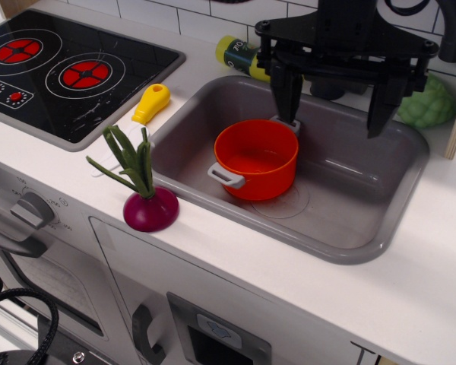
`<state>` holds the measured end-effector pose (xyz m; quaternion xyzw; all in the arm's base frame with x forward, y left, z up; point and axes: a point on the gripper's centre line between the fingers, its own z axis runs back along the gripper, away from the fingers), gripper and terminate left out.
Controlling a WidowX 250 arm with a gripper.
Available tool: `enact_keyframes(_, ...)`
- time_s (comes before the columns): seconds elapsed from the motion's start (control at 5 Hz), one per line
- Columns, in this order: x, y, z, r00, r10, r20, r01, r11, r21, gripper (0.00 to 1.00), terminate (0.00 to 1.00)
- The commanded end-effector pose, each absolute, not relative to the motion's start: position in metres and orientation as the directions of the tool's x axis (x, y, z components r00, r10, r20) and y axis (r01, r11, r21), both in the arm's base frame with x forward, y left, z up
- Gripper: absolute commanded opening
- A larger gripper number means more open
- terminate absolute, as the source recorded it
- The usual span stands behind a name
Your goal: Put beet in pot sink
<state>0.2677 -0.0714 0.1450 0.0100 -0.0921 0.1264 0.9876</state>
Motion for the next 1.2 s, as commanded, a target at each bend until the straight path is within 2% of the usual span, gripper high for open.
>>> enact_keyframes(0.0,0.268,-0.071,0.145,0.951,0.248,0.184,-0.252,0.968,-0.004,1.0,0.0)
enact_keyframes(0.6,0.254,0.019,0.155,0.948,0.229,0.22,-0.23,0.973,-0.021,1.0,0.0)
enact_keyframes(0.8,0.246,0.046,0.159,0.957,0.22,0.189,-0.221,0.975,-0.016,1.0,0.0)
enact_keyframes(1.0,0.234,0.064,0.159,0.972,0.204,0.119,-0.209,0.978,0.028,1.0,0.0)
